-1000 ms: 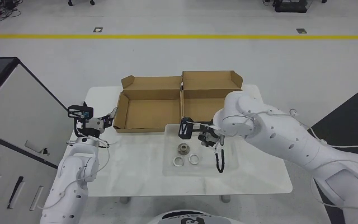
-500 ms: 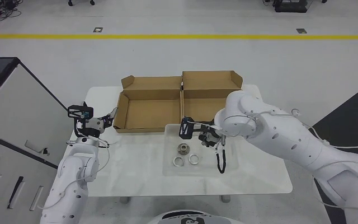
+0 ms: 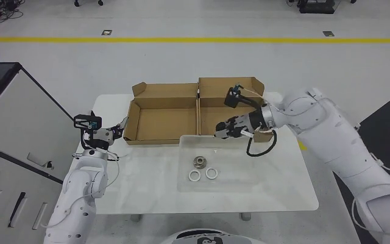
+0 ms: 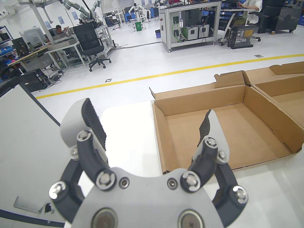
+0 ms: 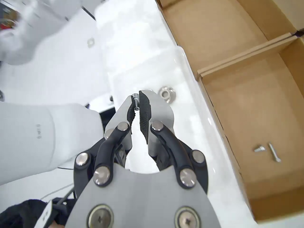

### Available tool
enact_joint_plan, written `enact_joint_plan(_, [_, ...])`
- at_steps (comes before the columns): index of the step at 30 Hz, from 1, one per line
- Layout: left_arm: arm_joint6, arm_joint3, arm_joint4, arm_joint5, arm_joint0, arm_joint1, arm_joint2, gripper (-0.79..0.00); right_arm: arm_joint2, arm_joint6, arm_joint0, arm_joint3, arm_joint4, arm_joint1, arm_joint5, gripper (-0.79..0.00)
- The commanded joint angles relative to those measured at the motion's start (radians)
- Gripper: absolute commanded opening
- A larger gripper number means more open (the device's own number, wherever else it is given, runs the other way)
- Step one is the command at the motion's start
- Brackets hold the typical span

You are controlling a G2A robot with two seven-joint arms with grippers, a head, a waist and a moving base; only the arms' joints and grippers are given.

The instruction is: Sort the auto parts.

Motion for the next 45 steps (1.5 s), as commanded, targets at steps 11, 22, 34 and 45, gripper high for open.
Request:
enact_joint_plan(11, [0.0,0.0,0.0,0.0,0.0,0.0,0.0,0.0,0.042,-0.068,-0.082,0.025,0.524,0.003,-0.197,-0.785])
enact_joint_plan(22, [0.0,0.0,0.0,0.0,0.0,0.0,0.0,0.0,0.078,-0.092,-0.069,-0.093,0.854,-0.014,-0.22,-0.785])
enact_joint_plan(34, [0.0,0.0,0.0,0.0,0.0,0.0,0.0,0.0,0.132,-0.029,-0.057,-0.156,0.977,-0.056,-0.158,-0.785])
enact_joint_plan(45, [0.0,0.0,0.0,0.0,0.0,0.0,0.0,0.0,0.12,-0.057,-0.097,-0.213,1.082,-0.075,-0.129,-0.785])
